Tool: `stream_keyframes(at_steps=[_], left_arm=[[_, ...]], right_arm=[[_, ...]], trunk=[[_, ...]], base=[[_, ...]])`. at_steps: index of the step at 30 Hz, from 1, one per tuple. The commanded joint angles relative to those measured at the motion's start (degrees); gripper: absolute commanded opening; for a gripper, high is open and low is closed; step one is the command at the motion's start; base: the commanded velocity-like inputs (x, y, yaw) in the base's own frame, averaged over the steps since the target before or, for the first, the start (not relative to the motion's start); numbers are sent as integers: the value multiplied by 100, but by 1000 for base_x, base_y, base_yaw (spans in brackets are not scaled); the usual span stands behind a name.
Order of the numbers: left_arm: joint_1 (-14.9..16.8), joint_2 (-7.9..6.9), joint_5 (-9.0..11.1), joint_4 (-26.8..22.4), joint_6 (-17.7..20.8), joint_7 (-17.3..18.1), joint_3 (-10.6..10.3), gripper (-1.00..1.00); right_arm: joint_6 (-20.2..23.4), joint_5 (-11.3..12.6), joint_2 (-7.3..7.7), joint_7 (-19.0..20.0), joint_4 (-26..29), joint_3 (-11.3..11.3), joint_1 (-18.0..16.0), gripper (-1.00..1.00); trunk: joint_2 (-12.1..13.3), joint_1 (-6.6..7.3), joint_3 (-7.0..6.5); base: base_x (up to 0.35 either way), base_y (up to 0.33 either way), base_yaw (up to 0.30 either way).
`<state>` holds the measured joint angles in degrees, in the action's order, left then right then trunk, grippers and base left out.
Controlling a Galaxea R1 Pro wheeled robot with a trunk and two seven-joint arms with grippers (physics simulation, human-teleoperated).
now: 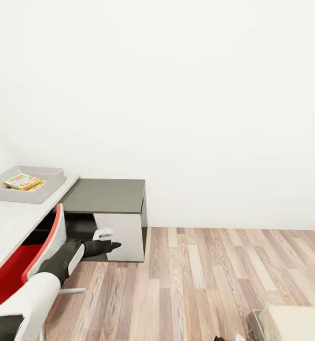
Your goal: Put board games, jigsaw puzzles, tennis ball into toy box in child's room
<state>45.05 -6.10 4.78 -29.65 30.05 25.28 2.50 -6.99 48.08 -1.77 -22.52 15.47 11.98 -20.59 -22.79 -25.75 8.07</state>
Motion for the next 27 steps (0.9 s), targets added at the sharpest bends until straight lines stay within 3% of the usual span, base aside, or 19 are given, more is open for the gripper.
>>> stream_keyframes(at_steps=[1, 3, 5, 11, 16, 27], left_arm=[[4, 23, -113, 268, -184, -146, -20, 100], [4, 45, -256, 559, -441, -290, -46, 100], [4, 89, -466, 1216, -987, -601, -73, 100], [-37, 128, -614, 2363, -1963, -1513, -96, 100], [-296, 136, -637, 2582, -2209, -2021, -100, 100], [-580, 170, -644, 2636, -2392, -2155, -104, 100]], right_arm=[[-36, 61, 1, -24, 0, 47, -6, 100], [-37, 61, 1, -24, 0, 48, -6, 100], [-38, 61, 1, -24, 0, 49, -6, 100], [-44, 56, 4, -24, 0, 50, -6, 100], [-48, 53, 2, -24, 0, 60, -6, 100], [-41, 52, 1, -24, 0, 93, -6, 100]], trunk=[[-13, -3, 17], [-13, -3, 28], [-13, -3, 38], [-13, -3, 68], [-13, -3, 74], [-13, -3, 75]], base=[[0, 0, -245], [0, 0, -244], [0, 0, -240], [0, 0, -192], [0, 0, -6], [-174, 34, 184]])
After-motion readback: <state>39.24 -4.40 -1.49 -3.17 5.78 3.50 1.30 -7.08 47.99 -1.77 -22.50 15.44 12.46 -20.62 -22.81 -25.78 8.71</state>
